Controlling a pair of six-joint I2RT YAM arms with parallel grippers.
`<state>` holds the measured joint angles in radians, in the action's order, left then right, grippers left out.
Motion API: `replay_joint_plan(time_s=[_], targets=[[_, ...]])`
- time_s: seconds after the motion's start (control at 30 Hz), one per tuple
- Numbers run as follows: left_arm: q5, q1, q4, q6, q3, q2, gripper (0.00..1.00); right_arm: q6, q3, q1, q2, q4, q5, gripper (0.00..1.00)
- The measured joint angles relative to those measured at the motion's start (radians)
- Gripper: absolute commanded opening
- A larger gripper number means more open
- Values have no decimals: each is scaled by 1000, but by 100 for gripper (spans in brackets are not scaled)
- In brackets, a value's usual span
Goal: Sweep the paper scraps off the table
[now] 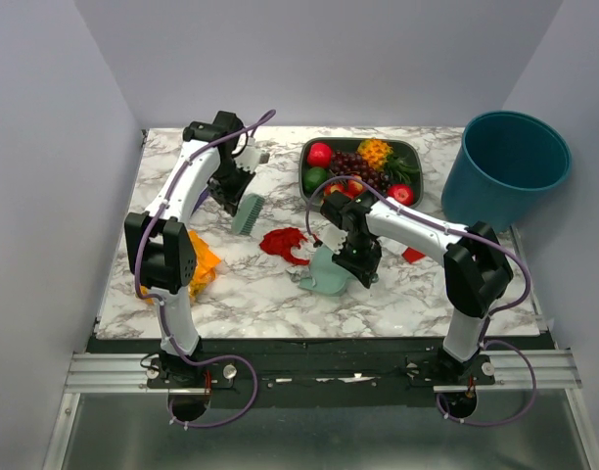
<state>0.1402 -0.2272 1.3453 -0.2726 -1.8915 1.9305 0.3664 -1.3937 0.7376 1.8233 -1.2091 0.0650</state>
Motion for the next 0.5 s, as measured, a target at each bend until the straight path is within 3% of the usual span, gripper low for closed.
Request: replay_joint_plan(time_s=[0.33, 0.5], targets=[[172, -37, -1, 0, 13, 23, 0, 0, -7, 0, 7, 0, 0, 1], [333, -67, -1, 6, 47, 27, 0, 0, -23, 0, 25, -1, 0, 1]])
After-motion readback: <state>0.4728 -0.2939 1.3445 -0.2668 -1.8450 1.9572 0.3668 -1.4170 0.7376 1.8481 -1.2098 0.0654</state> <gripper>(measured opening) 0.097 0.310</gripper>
